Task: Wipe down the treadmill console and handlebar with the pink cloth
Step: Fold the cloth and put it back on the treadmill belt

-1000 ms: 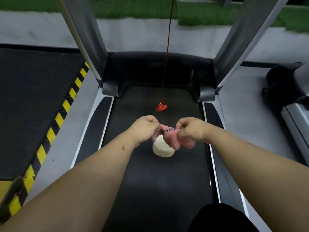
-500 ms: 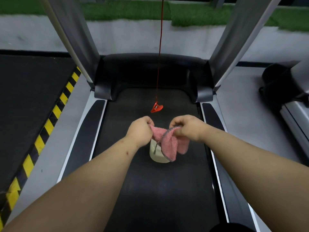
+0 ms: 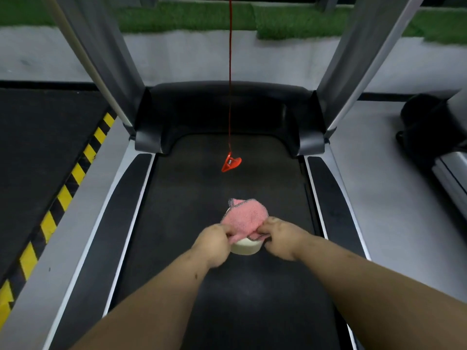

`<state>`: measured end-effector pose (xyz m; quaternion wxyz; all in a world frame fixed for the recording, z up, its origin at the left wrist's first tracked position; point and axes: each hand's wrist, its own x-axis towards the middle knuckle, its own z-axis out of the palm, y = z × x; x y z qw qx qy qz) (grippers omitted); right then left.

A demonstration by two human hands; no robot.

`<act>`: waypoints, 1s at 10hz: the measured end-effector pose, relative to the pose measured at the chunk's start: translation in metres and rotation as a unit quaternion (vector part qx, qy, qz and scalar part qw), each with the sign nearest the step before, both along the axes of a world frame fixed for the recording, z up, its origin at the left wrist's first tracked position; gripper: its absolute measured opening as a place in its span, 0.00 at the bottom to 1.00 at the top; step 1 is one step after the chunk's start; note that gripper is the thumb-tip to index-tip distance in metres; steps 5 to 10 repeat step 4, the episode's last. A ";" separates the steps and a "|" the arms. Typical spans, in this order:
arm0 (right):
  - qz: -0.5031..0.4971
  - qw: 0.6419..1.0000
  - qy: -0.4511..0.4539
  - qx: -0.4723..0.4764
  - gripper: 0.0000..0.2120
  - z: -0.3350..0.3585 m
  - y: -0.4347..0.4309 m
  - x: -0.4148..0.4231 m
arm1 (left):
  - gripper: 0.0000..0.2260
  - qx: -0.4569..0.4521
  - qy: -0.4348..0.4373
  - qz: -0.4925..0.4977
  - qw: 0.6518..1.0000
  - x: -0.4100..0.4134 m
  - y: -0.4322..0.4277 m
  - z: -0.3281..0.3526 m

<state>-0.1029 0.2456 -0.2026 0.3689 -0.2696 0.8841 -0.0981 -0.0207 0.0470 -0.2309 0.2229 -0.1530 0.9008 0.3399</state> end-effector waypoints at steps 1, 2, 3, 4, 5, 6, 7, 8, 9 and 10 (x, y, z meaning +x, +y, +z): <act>0.010 0.999 -0.006 0.031 0.24 0.006 0.001 -0.002 | 0.15 -0.024 -0.013 -0.031 0.999 -0.005 -0.001 0.004; -0.012 0.999 0.032 0.019 0.16 0.010 -0.006 -0.003 | 0.12 -0.046 0.002 -0.035 0.998 -0.012 0.001 0.018; -0.022 0.998 0.062 0.023 0.18 0.017 -0.014 -0.008 | 0.12 -0.065 0.021 -0.004 0.998 -0.022 0.001 0.030; -0.031 0.995 0.091 0.032 0.17 0.031 -0.022 -0.013 | 0.08 -0.087 0.057 0.023 0.994 -0.032 0.001 0.049; -0.031 0.995 0.091 0.032 0.17 0.031 -0.022 -0.013 | 0.08 -0.087 0.057 0.023 0.994 -0.032 0.001 0.049; -0.031 0.995 0.091 0.032 0.17 0.031 -0.022 -0.013 | 0.08 -0.087 0.057 0.023 0.994 -0.032 0.001 0.049; -0.031 0.995 0.091 0.032 0.17 0.031 -0.022 -0.013 | 0.08 -0.087 0.057 0.023 0.994 -0.032 0.001 0.049; -0.031 0.995 0.091 0.032 0.17 0.031 -0.022 -0.013 | 0.08 -0.087 0.057 0.023 0.994 -0.032 0.001 0.049; -0.031 0.995 0.091 0.032 0.17 0.031 -0.022 -0.013 | 0.08 -0.087 0.057 0.023 0.994 -0.032 0.001 0.049; -0.031 0.995 0.091 0.032 0.17 0.031 -0.022 -0.013 | 0.08 -0.087 0.057 0.023 0.994 -0.032 0.001 0.049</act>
